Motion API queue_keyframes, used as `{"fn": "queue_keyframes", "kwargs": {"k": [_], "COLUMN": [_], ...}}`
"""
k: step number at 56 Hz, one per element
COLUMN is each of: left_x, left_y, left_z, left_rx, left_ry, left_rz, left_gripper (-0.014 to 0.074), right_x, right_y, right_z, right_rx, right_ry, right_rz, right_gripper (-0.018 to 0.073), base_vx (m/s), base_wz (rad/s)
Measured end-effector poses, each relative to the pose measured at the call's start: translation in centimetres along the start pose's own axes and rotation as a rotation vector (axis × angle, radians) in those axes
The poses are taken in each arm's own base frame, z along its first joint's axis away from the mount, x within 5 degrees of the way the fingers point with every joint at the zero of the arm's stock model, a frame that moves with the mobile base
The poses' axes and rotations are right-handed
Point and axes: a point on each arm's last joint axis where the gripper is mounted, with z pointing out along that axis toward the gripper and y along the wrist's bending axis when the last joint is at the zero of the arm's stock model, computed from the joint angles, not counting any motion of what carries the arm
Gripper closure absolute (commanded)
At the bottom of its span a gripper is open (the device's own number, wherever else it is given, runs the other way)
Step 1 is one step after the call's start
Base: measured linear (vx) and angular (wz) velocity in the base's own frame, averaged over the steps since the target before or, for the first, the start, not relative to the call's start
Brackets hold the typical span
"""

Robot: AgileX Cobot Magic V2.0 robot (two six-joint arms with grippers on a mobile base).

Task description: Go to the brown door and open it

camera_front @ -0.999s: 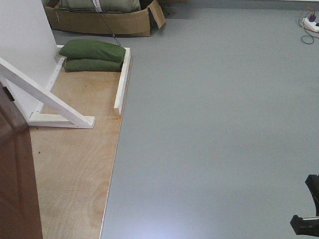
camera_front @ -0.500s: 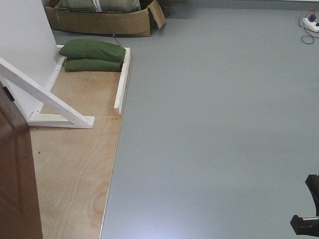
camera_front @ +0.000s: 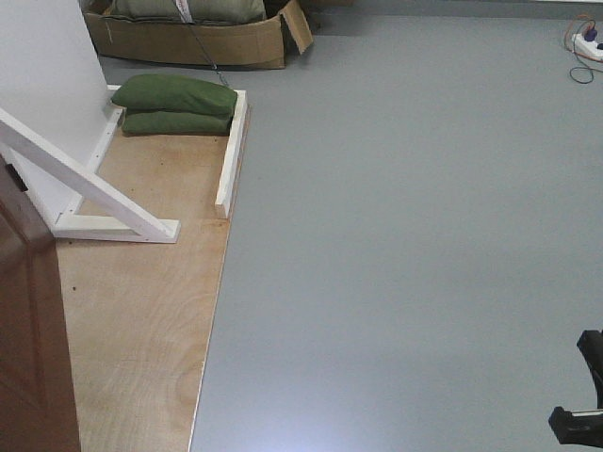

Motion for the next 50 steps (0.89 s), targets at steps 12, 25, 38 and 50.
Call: {"fn": "queue_keyframes", "kwargs": {"k": [12,25,38,50], "left_x": [-0.1,-0.3,-0.2,0.5], "left_y": [0.6,0.8,0.7,0.9], "left_z": [-0.4,-0.7,-0.3,2.0], "left_rx": [-0.208,-0.305,-0.363,-0.373], "left_ry": [0.055,0.085,0.114,0.150], "left_rz": [0.171,0.232,0.273,0.363], "left_gripper": [0.0603,0.0603,0.0603,0.0603], "right_x": [0.0,0.0,0.0,0.0], "right_y": [0.0,0.0,0.0,0.0], "right_z": [0.0,0.0,0.0,0.0], "right_rx": [0.000,0.000,0.000,0.000], "right_ry": [0.000,0.000,0.000,0.000], "right_rz": [0.000,0.000,0.000,0.000], "right_gripper": [0.0559,0.0559,0.0559,0.0559], "base_vx": [0.00,0.00,0.00,0.00], "base_wz": [0.00,0.00,0.00,0.00]}}
